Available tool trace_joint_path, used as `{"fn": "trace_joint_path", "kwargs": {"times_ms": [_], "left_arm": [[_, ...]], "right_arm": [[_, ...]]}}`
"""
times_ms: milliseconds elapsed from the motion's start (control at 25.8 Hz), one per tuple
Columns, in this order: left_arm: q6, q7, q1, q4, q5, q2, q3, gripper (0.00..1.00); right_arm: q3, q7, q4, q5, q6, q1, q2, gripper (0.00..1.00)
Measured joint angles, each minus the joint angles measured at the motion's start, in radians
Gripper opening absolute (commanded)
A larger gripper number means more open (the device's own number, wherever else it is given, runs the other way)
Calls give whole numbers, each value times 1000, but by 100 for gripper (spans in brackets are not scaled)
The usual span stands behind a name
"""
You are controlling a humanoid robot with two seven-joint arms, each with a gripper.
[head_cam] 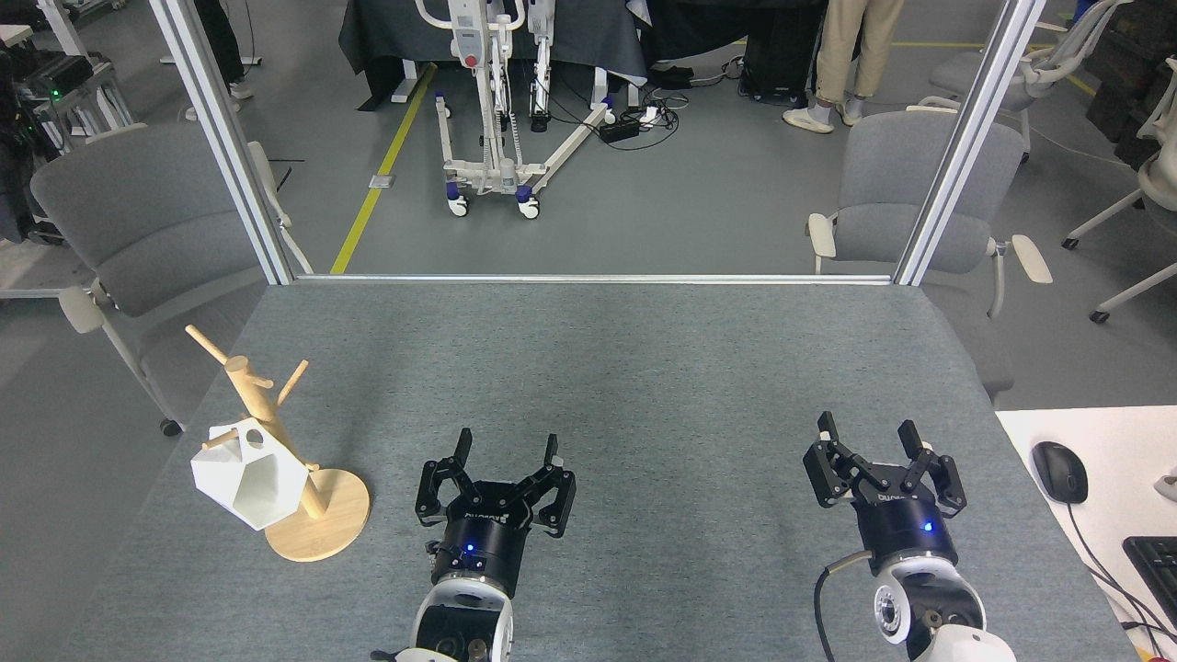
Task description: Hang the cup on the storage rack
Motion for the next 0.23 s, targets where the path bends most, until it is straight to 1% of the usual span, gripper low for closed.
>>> {"fn": "trace_joint_path", "kwargs": {"times_ms": [232], "left_arm": [[-1, -2, -20, 5, 11, 1, -2, 99]], "right_arm": [[-2, -3, -14, -1, 0, 8, 9, 99]]}}
